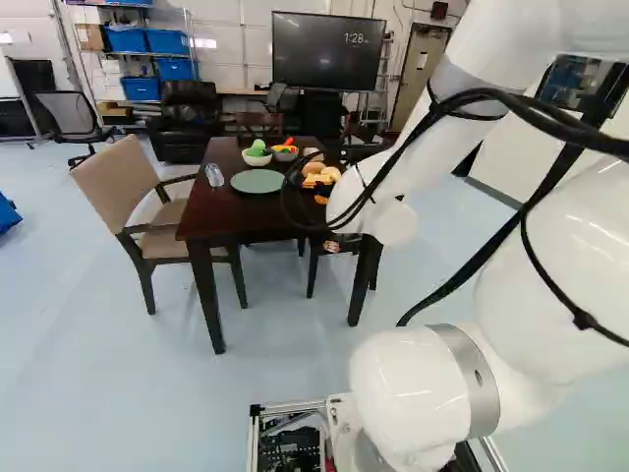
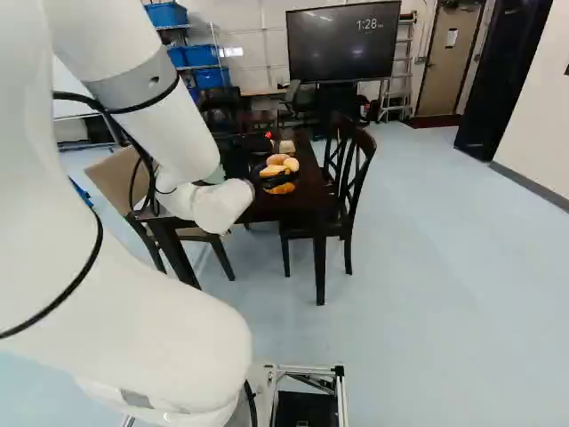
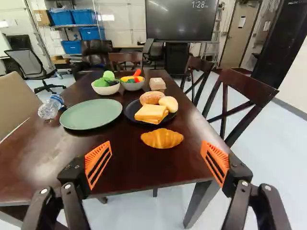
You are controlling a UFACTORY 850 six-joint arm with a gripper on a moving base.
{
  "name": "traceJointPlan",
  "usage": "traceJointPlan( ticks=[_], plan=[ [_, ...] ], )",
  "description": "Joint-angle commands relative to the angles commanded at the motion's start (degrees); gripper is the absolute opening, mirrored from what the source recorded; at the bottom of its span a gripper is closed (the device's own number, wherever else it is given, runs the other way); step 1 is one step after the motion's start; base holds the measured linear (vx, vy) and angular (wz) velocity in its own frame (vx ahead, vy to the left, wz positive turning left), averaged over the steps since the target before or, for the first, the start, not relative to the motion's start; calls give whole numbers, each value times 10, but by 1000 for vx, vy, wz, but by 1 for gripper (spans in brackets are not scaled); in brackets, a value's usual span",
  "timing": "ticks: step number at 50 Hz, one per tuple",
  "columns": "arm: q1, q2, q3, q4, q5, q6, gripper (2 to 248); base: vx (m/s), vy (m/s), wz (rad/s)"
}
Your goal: Move the croissant to the empty plate
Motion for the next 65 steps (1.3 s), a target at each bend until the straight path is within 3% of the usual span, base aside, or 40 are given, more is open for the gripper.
traceJointPlan(
  ticks=[31,65],
  plan=[
    [-7,-48,-88,0,-68,0,247,0,0,0],
    [-12,-106,-194,0,-226,0,247,0,0,0]
  ],
)
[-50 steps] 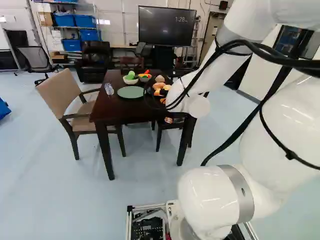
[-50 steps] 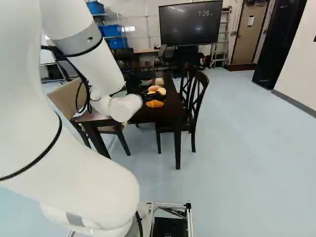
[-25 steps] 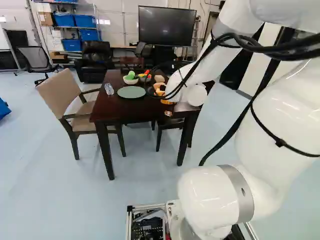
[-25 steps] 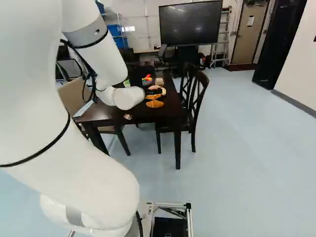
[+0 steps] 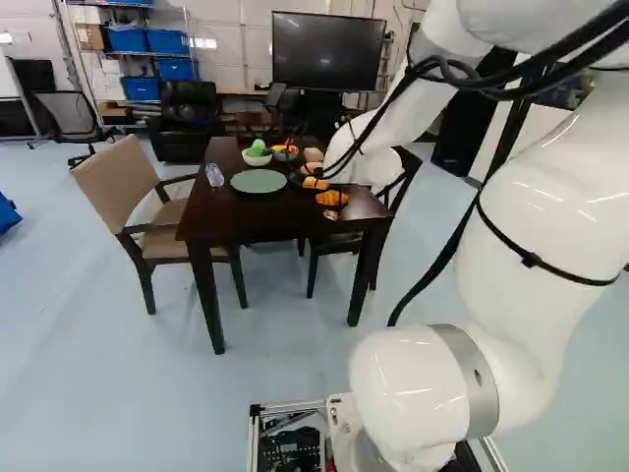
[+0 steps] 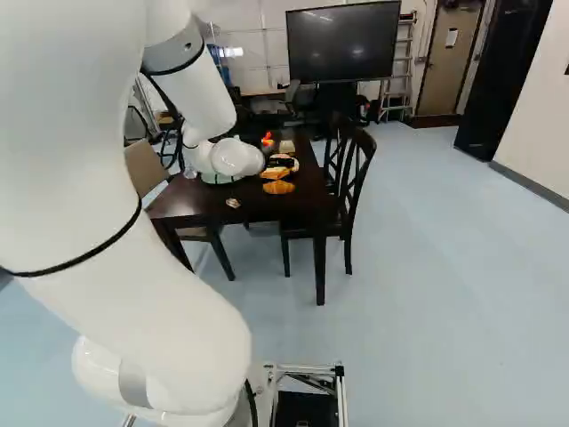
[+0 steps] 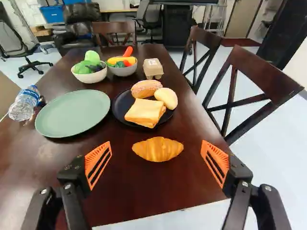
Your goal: Move the croissant to the empty plate
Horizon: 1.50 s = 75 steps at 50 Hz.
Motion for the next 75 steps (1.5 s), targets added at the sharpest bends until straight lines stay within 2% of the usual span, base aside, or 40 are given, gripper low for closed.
traceJointPlan(
  ticks=[48,75],
  plan=[
    [2,-71,-144,0,-241,0,247,0,0,0],
    [-3,-101,-216,0,-332,0,247,0,0,0]
  ],
)
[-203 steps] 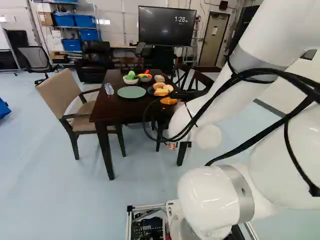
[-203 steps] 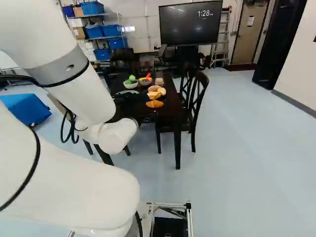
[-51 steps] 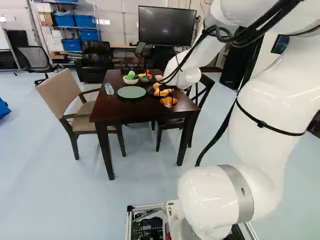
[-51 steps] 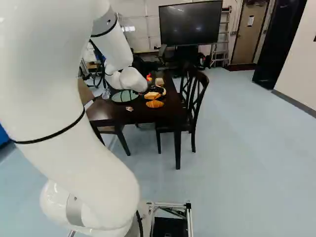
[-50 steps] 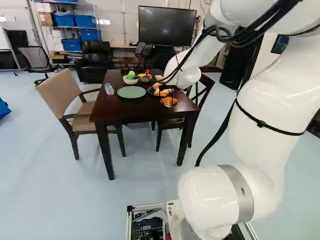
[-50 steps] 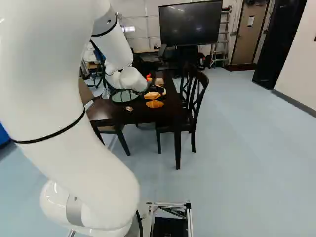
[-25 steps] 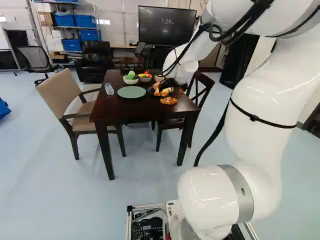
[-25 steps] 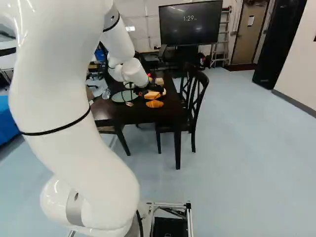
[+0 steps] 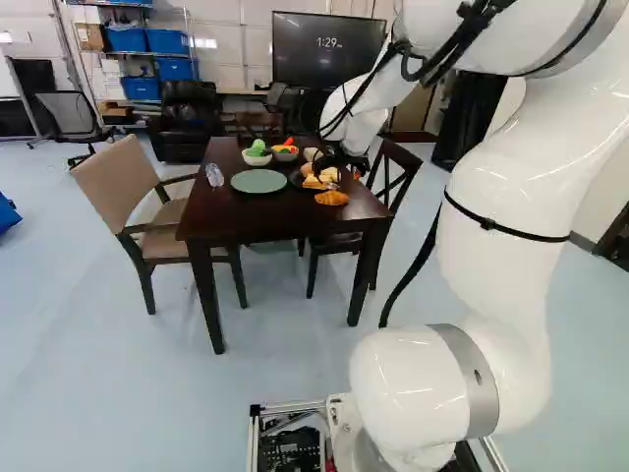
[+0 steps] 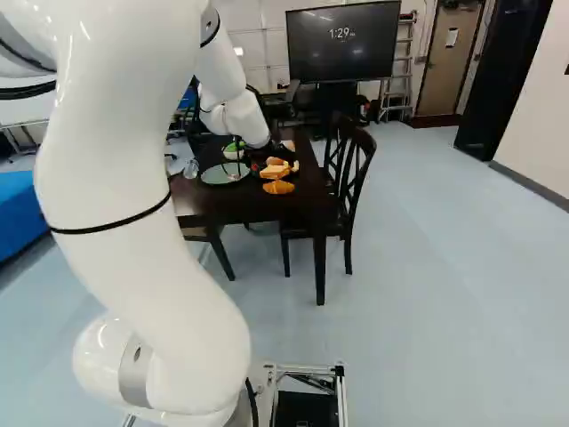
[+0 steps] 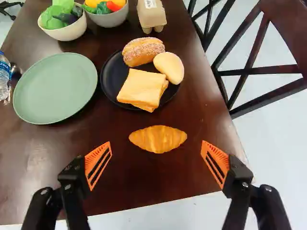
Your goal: Move the croissant to the empty plate
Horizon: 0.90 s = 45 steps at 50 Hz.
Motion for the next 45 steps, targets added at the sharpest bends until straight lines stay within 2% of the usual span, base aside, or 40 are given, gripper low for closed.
traceJointPlan(
  ticks=[21,45],
  plan=[
    [-6,-20,-54,0,-71,0,247,0,0,0],
    [-8,-52,-128,0,-174,0,247,0,0,0]
  ],
)
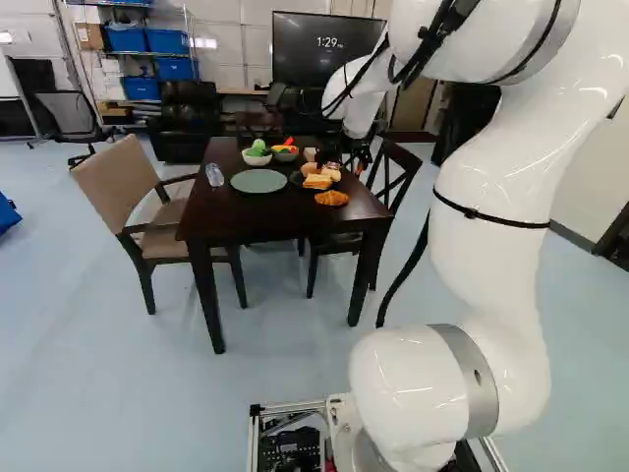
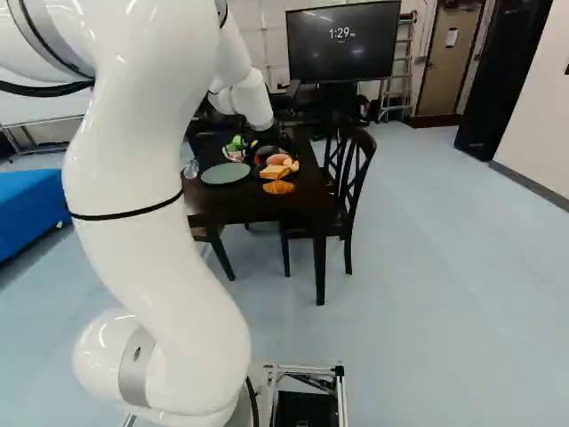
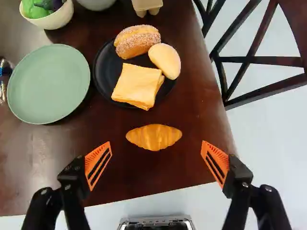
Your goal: Move the croissant to the empty plate
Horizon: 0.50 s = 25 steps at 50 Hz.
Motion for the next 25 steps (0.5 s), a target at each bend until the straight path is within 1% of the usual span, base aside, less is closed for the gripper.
traceJointPlan(
  ticks=[18,25],
  plan=[
    [-1,-23,-51,0,-77,0,247,0,0,0],
    [-1,-34,-65,0,-79,0,247,0,0,0]
  ],
)
